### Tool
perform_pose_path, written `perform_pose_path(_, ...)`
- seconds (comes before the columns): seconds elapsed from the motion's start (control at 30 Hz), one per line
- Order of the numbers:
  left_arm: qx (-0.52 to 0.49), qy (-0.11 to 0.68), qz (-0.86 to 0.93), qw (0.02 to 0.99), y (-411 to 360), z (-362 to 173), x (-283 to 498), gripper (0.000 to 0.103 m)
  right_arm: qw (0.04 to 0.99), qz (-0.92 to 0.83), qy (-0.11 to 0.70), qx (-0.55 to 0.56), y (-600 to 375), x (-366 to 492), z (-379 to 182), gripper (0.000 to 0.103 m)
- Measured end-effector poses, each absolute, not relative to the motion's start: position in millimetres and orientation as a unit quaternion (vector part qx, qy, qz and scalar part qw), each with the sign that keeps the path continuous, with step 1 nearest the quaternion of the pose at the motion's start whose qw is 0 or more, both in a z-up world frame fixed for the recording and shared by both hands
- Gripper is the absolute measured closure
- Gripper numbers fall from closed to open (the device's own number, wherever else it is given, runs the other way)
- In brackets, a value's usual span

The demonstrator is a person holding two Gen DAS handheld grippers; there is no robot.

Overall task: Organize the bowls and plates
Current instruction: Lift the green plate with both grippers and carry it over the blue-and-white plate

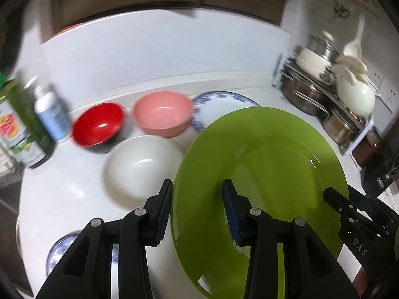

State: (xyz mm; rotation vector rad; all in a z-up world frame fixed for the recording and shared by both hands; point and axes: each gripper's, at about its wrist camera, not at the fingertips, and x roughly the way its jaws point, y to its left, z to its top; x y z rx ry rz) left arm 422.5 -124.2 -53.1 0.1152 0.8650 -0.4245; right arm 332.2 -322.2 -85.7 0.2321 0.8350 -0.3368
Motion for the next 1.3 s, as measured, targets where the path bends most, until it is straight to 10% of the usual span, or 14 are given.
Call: perform_pose_path(1.3,-0.021,0.487,-0.015,0.873,142.4,-95.2,356.5,0.063,0.888,0.039,0.457,0.024,-67.0,344.9,-108.9,0.061)
